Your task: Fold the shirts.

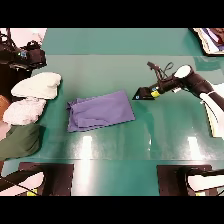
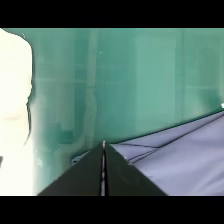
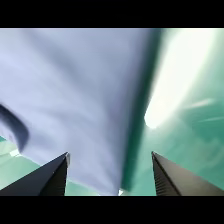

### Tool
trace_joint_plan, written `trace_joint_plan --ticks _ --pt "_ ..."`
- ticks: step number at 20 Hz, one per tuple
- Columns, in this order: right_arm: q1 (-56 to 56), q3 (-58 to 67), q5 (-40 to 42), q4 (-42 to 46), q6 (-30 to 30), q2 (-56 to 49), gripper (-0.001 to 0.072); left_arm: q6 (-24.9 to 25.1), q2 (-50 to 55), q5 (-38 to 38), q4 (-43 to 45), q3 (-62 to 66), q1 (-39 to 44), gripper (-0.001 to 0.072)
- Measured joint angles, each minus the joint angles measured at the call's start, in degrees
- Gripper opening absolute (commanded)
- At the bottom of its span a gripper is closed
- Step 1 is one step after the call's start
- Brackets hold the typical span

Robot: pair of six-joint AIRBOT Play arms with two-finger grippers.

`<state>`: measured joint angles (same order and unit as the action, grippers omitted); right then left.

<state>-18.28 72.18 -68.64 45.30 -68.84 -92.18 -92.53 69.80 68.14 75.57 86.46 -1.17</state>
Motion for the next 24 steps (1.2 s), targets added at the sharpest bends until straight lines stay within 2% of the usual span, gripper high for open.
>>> trace_joint_plan --ticks 5,6,8,9,10,12,15,18,24 --pt "-2.3 2.6 -2.2 -7.6 -0.1 -9.2 0.0592 0.0 0.0 -0.4 -1.4 -1.4 0.0 0.0022" --pt "-3.8 4.2 -2.6 -9.2 -0.1 -11.0 0.0544 0.0 0.1 -0.3 -1.6 -1.7 0.0 0.0021" --pt "-7.1 7.5 -3.6 -11.4 -0.1 -14.5 0.0374 0.0 0.1 -0.3 -2.0 -2.0 0.0 0.0022" --pt "-8.9 9.1 -3.7 -12.0 -0.1 -16.0 0.0263 0.0 0.1 -0.2 -2.2 -2.2 0.0 0.0022" --pt "-10.3 10.6 -4.0 -12.4 -0.1 -17.2 0.0101 0.0 0.1 -0.2 -2.8 -2.2 0.0 0.0022" --pt "-12.7 13.3 -4.3 -13.5 0.7 -18.4 0.0022 0.8 0.1 -0.2 -4.7 -2.3 0.3 0.0021" --pt "-13.2 16.8 -4.6 -12.9 1.7 -18.6 0.0021 2.0 0.1 -0.2 -7.0 -2.4 2.7 0.0022" --pt "-9.0 18.3 -4.7 -12.5 1.7 -15.3 0.0021 2.6 0.1 -0.3 -8.1 -2.4 6.8 0.0021" --pt "12.3 19.1 -4.7 -12.1 0.9 -4.2 0.0022 2.9 0.1 -3.7 -8.6 -2.4 15.8 0.0022"
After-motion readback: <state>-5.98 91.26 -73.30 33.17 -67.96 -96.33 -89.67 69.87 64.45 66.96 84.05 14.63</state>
